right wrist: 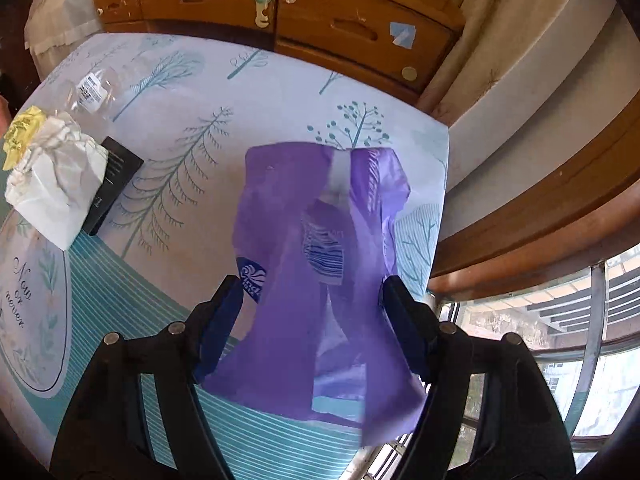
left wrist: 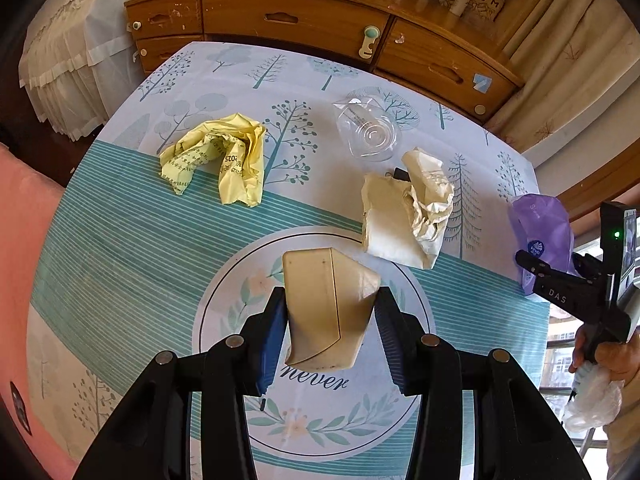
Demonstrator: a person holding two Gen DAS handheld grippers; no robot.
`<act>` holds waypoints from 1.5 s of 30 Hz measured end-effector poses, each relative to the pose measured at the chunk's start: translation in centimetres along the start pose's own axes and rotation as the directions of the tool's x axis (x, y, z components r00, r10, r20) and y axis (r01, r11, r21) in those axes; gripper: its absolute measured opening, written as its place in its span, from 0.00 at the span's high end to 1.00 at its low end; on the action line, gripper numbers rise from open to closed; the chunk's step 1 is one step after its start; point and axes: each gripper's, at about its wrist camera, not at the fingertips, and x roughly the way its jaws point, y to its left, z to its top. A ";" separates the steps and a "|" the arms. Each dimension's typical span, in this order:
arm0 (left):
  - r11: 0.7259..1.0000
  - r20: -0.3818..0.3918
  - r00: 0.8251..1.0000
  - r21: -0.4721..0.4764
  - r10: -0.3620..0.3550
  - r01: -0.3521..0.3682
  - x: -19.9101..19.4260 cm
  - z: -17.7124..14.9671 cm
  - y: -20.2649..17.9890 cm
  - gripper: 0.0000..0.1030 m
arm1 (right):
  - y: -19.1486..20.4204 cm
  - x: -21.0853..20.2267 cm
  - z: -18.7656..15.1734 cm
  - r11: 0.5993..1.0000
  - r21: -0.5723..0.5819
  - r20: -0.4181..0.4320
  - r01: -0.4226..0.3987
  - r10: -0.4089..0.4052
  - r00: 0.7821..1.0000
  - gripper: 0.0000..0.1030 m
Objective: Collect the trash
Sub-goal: 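Grasp the purple bag with the right tool while the left tool grasps the beige box, then carry the beige box and purple bag down over the bin with both tools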
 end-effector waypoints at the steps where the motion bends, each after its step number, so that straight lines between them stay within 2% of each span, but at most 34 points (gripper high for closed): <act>1: 1.000 0.000 1.000 -0.002 -0.001 0.001 -0.1 -0.1 0.2 0.57 | 0.0 -0.1 -0.1 1.000 0.014 0.008 -0.010 0.010 1.000 0.46; 3: 1.000 0.001 1.000 -0.008 -0.003 0.003 -0.4 -0.5 0.7 0.57 | 0.1 -0.6 -0.4 0.999 0.033 0.035 -0.018 0.017 0.999 0.68; 5: 1.000 0.004 1.000 -0.012 -0.005 0.005 -0.8 -0.8 1.3 0.57 | 0.3 -1.3 -0.5 0.998 0.055 0.048 -0.028 0.026 0.998 0.83; 9: 1.000 0.012 1.000 -0.023 -0.015 0.015 -1.9 -1.7 2.6 0.57 | 1.3 -3.8 -1.1 0.992 0.104 0.085 -0.071 0.062 0.994 0.90; 14: 1.000 0.024 1.000 -0.011 -0.020 0.021 -3.9 -3.8 4.6 0.57 | 4.6 -8.0 -3.3 0.981 0.142 0.137 -0.135 0.116 0.984 0.91; 21: 0.999 0.030 0.998 0.006 -0.050 0.050 -7.4 -8.2 8.5 0.57 | 12.3 -14.2 -8.9 0.962 0.152 0.163 -0.225 0.200 0.966 0.91; 28: 0.994 0.039 0.994 0.046 -0.099 0.097 -12.6 -14.7 13.9 0.57 | 22.3 -18.9 -15.6 0.949 0.167 0.136 -0.268 0.247 0.959 0.92; 35: 0.989 0.043 0.992 0.091 -0.119 0.114 -17.3 -22.4 21.8 0.57 | 33.5 -23.7 -23.3 0.942 0.166 0.136 -0.290 0.269 0.953 0.92; 41: 0.986 0.015 0.993 0.116 -0.121 0.119 -18.6 -28.5 28.3 0.57 | 42.3 -26.1 -29.7 0.945 0.163 0.137 -0.285 0.265 0.955 0.92; 45: 0.988 -0.032 0.992 0.092 -0.118 0.120 -18.1 -32.4 31.9 0.57 | 47.3 -26.3 -33.1 0.953 0.128 0.080 -0.273 0.264 0.961 0.92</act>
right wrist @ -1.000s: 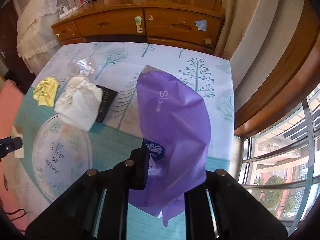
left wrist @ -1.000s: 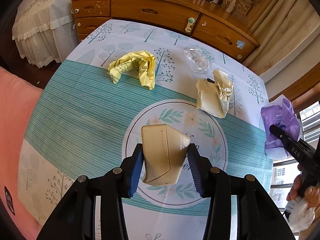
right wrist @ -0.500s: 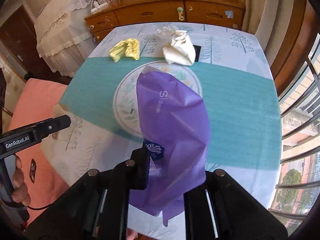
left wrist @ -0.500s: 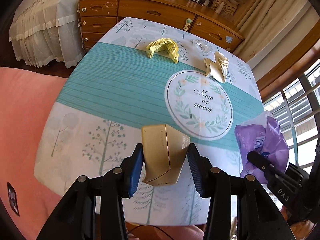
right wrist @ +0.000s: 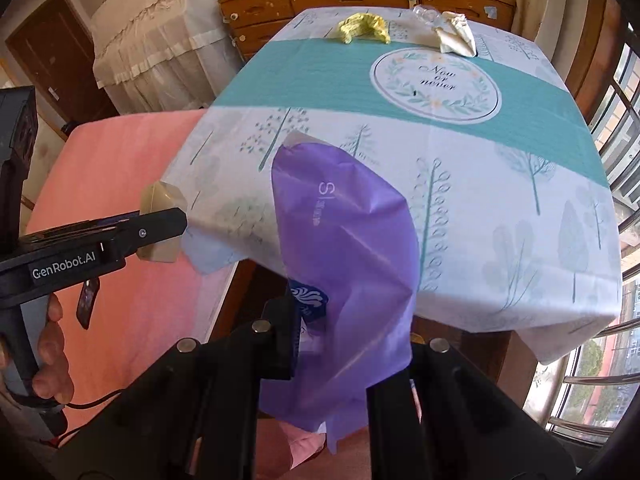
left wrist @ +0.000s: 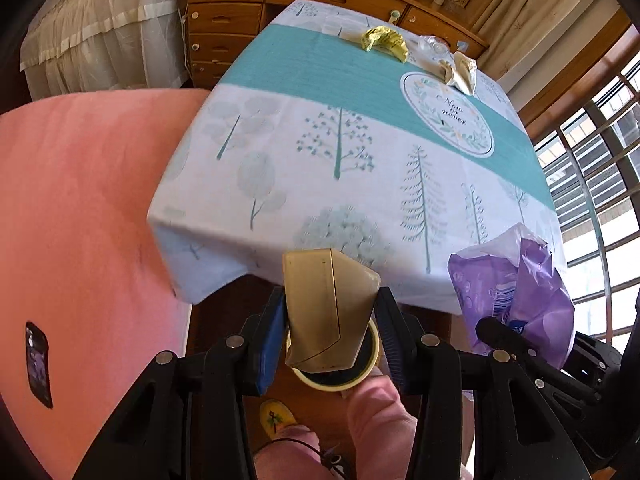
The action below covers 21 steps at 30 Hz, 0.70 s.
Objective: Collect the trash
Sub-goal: 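Carry the beige box and purple bag down over the bin with both tools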
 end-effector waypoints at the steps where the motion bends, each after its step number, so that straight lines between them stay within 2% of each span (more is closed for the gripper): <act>1: 1.000 -0.016 1.000 -0.013 -0.003 0.003 0.2 -1.0 0.7 0.57 | 1.1 0.2 -1.0 1.000 -0.011 -0.018 0.005 -0.005 1.000 0.93; 5: 0.999 -0.058 0.998 -0.036 0.002 -0.005 2.1 -4.4 2.7 0.57 | 4.0 1.8 -4.8 0.997 -0.067 -0.087 0.026 -0.031 0.996 0.93; 10: 0.998 -0.111 0.994 -0.058 -0.005 -0.002 6.7 -8.0 3.9 0.57 | 5.4 5.5 -9.9 0.993 -0.108 -0.189 0.046 -0.066 0.980 0.93; 15: 0.999 -0.153 0.988 -0.052 -0.014 0.006 12.4 -11.2 4.6 0.57 | 5.1 10.1 -14.6 0.988 -0.138 -0.254 0.070 -0.103 0.962 0.92; 21: 0.998 -0.183 0.983 -0.059 -0.031 0.021 19.7 -14.4 5.8 0.57 | 3.3 16.8 -19.5 0.991 -0.073 -0.287 0.114 -0.130 0.949 0.93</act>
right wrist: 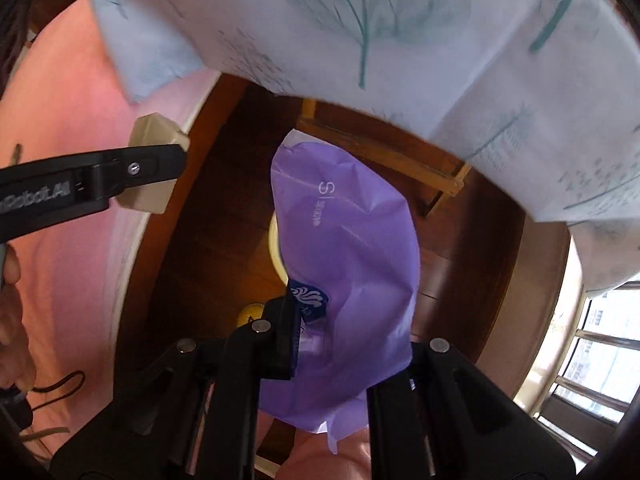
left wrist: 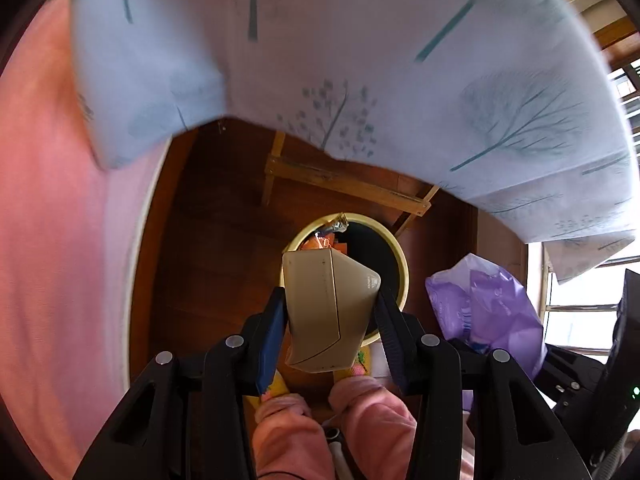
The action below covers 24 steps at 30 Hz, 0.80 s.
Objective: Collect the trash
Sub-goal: 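Carry the beige box and purple bag down over the bin with both tools, then open the left tool to drop the box while the right tool releases the purple bag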
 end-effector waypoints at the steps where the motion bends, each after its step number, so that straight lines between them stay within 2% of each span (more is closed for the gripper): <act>1: 1.000 -0.004 1.000 -0.007 -0.013 0.013 1.5 -0.3 0.4 0.57 | -0.2 1.3 -0.3 1.000 0.016 -0.001 0.004 -0.004 1.000 0.92; 8: 0.993 -0.037 0.995 -0.077 -0.089 0.086 10.0 -1.1 2.2 0.57 | -2.3 9.5 -1.5 0.995 0.104 -0.027 0.002 0.001 1.000 0.92; 11: 0.993 -0.055 0.994 -0.072 -0.097 0.093 13.2 -1.3 2.1 0.57 | -3.3 12.5 -2.2 0.988 0.155 -0.050 0.005 0.003 0.999 0.92; 14: 0.995 -0.079 0.993 -0.048 -0.089 0.086 16.3 -1.3 1.3 0.57 | -6.1 14.9 -2.2 0.980 0.200 -0.070 -0.003 0.017 0.997 0.92; 21: 0.996 -0.109 0.991 -0.005 -0.084 0.084 20.4 -1.6 -0.2 0.57 | -9.8 18.2 -1.3 0.967 0.252 -0.097 -0.033 0.059 0.993 0.92; 24: 0.997 -0.108 0.991 0.005 -0.073 0.074 21.0 -1.9 -0.4 0.57 | -10.2 19.1 -0.8 0.965 0.259 -0.106 -0.047 0.076 0.991 0.92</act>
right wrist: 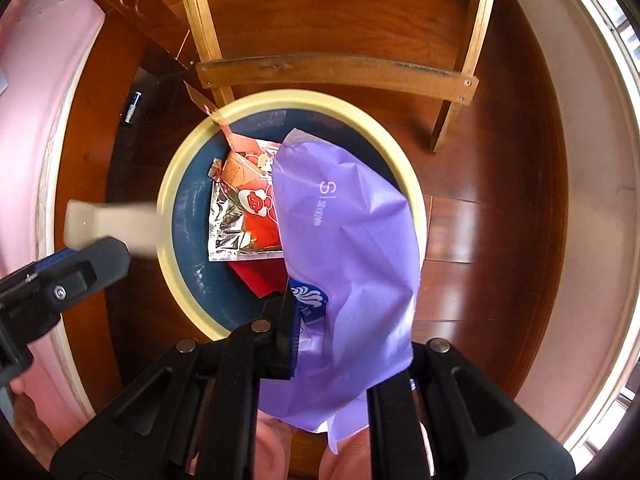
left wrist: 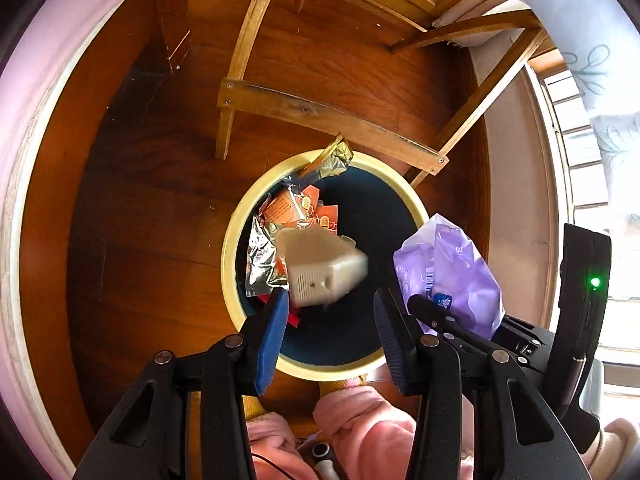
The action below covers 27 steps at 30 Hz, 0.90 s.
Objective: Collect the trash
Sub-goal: 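Open the left tool to drop the box while the right tool releases the purple bag, then raise both tools back toward the table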
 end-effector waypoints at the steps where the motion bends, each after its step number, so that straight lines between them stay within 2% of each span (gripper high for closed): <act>1: 1.000 0.001 1.000 0.004 0.000 0.000 0.1 -0.1 0.0 0.57 | 0.1 0.1 -0.1 1.000 -0.001 -0.005 -0.002 0.002 1.000 0.92; 2: 1.000 0.001 1.000 0.009 -0.002 0.002 0.1 -0.1 0.1 0.56 | 0.3 0.3 0.0 1.000 -0.002 -0.008 -0.002 0.002 1.000 0.92; 4: 1.000 -0.003 1.000 0.012 0.001 -0.001 -0.1 -0.2 0.4 0.40 | -0.1 1.1 0.8 1.000 -0.005 -0.013 -0.003 0.003 1.000 0.92; 5: 1.000 0.001 1.000 0.011 0.005 -0.005 -0.6 -0.3 0.5 0.23 | 0.1 1.0 0.8 1.000 -0.009 -0.013 -0.002 0.002 1.000 0.92; 6: 1.000 0.007 1.000 0.010 0.002 -0.003 -1.2 -0.5 0.7 0.16 | -0.1 1.7 1.5 1.000 -0.014 -0.015 -0.004 0.004 1.000 0.92; 11: 1.000 0.057 0.998 -0.021 0.013 -0.012 -3.5 -0.5 1.6 0.15 | 0.7 2.4 2.4 0.999 -0.030 -0.026 -0.026 0.025 0.999 0.89; 13: 0.999 0.074 0.997 -0.035 0.022 -0.019 -4.5 -0.7 1.9 0.15 | 1.0 2.5 2.7 0.999 -0.030 -0.026 -0.040 0.039 0.999 0.77; 14: 0.999 0.080 0.996 -0.041 0.027 -0.023 -5.1 -0.8 2.1 0.15 | 1.1 2.3 2.9 0.998 -0.027 -0.023 -0.053 0.053 0.998 0.63; 15: 0.999 0.086 0.996 -0.046 0.030 -0.026 -5.6 -0.9 2.3 0.15 | 1.3 2.2 3.0 0.998 -0.021 -0.018 -0.066 0.066 0.998 0.55; 22: 0.997 0.115 0.992 -0.050 0.056 -0.050 -9.6 -1.5 2.9 0.15 | 2.9 0.1 3.5 0.997 -0.019 -0.001 -0.073 0.073 0.997 0.53; 27: 0.997 0.129 0.990 -0.040 0.064 -0.060 -14.1 -1.9 2.0 0.15 | 3.8 -3.7 3.3 0.998 -0.019 0.014 -0.061 0.061 0.998 0.53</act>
